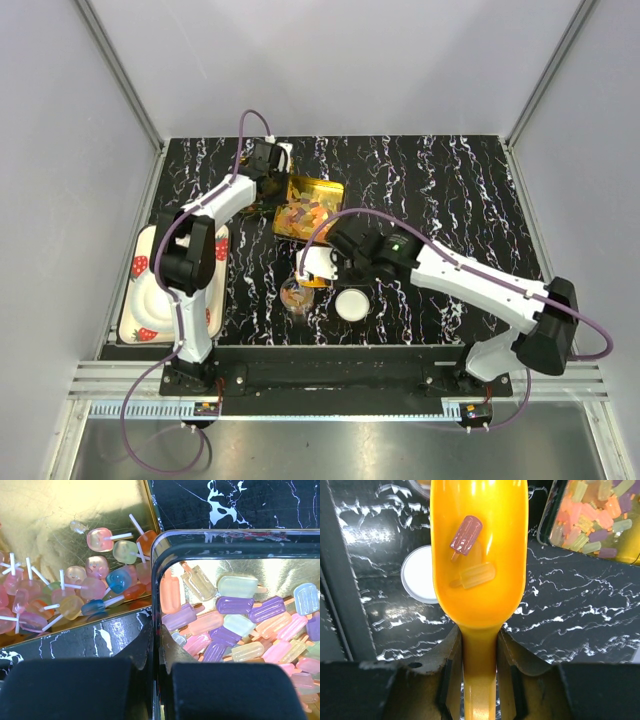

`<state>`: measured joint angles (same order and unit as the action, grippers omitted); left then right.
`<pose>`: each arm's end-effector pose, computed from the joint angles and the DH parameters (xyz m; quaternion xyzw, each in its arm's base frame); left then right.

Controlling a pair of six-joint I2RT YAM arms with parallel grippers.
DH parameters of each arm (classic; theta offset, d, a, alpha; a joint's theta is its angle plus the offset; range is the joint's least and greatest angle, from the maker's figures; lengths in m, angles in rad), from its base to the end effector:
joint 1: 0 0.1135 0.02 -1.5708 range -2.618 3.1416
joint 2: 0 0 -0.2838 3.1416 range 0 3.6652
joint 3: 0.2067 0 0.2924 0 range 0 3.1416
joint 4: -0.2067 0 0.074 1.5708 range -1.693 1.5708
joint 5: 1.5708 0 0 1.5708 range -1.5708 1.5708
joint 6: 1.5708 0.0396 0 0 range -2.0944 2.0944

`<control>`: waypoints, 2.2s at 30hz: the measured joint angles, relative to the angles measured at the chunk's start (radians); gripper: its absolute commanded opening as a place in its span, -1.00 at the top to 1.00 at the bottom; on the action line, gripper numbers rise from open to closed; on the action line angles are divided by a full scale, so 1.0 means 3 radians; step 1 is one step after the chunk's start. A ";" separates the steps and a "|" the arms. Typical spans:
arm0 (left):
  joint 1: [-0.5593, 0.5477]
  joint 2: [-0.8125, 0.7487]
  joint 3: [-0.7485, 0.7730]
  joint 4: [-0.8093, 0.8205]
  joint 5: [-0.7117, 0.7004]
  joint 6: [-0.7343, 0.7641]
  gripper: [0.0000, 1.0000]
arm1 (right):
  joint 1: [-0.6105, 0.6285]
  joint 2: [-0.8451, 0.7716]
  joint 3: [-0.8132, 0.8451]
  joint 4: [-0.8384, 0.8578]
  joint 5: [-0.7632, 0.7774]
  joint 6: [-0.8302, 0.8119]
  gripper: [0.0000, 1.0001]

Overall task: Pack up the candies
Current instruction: Place the fake candies in the packing bottle, then place the storage box at the center of the board, then place the spatula at the center of the board.

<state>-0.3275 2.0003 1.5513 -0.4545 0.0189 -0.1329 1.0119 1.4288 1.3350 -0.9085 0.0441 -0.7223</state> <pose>0.4659 -0.1591 0.2121 0.0949 0.9400 -0.0834 0.3168 0.1773 0.2801 0.3317 -0.7277 0.6256 0.0195 0.2805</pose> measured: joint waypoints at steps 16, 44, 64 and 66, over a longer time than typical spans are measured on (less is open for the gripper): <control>-0.0041 0.0103 0.0121 0.0003 -0.0001 0.0029 1.00 | 0.0450 0.0473 0.0008 -0.0083 0.0830 -0.0495 1.00; -0.0109 0.0112 0.0125 -0.0004 -0.0011 0.0085 1.00 | 0.0753 0.0884 0.0159 0.0299 0.1831 -0.1043 1.00; -0.0390 0.0393 0.0376 -0.0167 -0.0085 0.0076 1.00 | -0.1092 -0.0660 -0.0187 0.0486 0.1013 -0.0406 1.00; -0.0388 0.0423 0.0418 -0.0215 -0.0090 0.0061 1.00 | -0.1335 -0.0649 -0.0348 0.0676 0.0975 -0.0189 1.00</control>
<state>-0.4438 2.1273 1.6768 -0.5190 -0.0082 -0.1146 0.6113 1.2343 1.2304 -0.7055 0.3367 -0.7792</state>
